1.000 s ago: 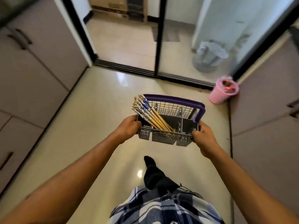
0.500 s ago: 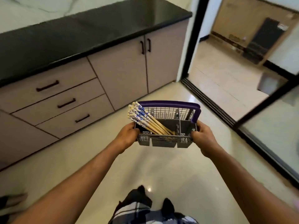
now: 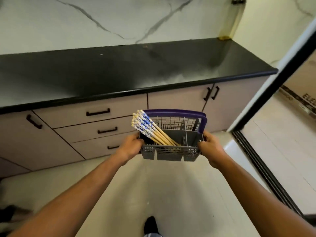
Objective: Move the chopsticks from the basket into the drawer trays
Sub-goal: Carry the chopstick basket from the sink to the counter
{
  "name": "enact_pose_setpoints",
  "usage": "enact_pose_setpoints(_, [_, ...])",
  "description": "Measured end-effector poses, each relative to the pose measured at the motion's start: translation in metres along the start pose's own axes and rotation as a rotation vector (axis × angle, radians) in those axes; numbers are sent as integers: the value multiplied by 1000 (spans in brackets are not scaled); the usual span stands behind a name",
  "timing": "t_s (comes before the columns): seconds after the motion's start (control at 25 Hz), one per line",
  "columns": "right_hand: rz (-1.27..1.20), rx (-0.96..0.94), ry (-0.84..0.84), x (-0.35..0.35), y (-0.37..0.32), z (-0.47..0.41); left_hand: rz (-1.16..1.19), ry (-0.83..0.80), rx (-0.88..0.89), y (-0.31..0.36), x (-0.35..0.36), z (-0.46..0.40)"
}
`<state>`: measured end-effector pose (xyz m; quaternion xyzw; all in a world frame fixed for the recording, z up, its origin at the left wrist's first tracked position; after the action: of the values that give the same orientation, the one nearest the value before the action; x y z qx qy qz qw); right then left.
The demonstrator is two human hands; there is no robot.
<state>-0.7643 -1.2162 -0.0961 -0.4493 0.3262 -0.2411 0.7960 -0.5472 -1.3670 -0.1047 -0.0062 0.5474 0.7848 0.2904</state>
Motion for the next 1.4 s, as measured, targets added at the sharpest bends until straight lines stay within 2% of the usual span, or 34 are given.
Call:
enact_pose_setpoints(0.12, [16,-51,-45,48,-52,-50,-21,88,26,30,-41,-60])
enact_pose_setpoints(0.32, [29,-125,-151,115,-126,-130,-83,141,58,73,-93,-144])
enact_pose_setpoints(0.6, [61,-221,-231,210,-228,-252,27,308,28,137,-146,-266])
enact_pose_setpoints(0.76, [31,-230,-304,258,-272,-316,116,310,-21,162,-168,-329])
enact_pose_setpoints(0.96, [91,-230,-342,305,-290,-370,136,297,-60,169,-188,-395])
enact_pose_setpoints(1.4, [57,-142,-222,388,-336,-445,135,160,-95,204,-237,-523])
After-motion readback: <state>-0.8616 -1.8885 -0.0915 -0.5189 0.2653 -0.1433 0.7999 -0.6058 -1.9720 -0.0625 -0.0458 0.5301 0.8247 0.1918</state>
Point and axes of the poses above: each hand's wrist, its own z-axis away from the middle knuckle, its own x-axis out of the palm, y = z × x, the point moved 1 cm from there along -z, towards the middle knuckle, and after that the axes turned 13 degrees about y, right-handed, at the moved point
